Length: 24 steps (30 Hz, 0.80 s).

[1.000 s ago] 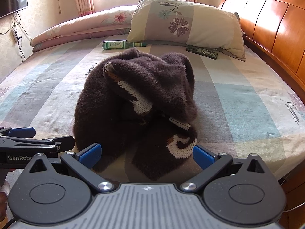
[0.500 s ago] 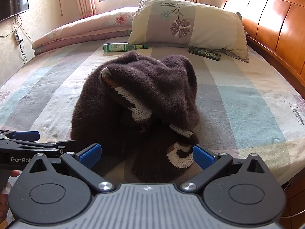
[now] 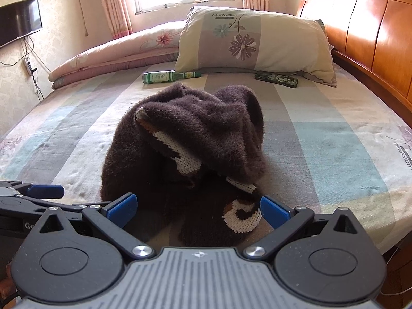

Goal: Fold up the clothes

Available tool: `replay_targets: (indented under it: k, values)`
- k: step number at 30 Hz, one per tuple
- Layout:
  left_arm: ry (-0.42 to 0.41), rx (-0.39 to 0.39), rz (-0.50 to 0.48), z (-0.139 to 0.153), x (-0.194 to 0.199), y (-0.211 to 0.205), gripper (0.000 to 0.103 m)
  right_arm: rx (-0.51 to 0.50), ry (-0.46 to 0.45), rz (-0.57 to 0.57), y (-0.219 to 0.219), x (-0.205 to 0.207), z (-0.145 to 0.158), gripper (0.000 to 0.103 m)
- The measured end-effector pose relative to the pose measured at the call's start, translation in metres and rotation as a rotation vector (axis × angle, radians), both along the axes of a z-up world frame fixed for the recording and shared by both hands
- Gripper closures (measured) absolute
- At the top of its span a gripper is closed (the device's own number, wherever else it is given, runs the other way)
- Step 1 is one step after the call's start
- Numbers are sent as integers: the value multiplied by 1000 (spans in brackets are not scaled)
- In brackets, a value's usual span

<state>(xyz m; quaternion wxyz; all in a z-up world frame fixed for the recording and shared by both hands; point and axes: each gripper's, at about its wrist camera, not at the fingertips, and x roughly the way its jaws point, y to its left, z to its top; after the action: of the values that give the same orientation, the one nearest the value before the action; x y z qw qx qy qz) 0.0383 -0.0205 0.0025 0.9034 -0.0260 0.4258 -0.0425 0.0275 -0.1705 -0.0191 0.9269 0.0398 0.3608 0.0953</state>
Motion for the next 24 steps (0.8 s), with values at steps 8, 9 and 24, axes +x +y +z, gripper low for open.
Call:
replay_targets:
  k: [8, 9, 24]
  values:
    - [-52, -110, -42, -12, 13, 18, 1, 12, 26, 8, 0, 14, -12, 0]
    - [-58, -118, -41, -13, 15, 21, 1, 21, 40, 10, -2, 18, -14, 0]
    - [-88, 13, -161, -15, 43, 28, 1, -49, 45, 26, -20, 44, -36, 0]
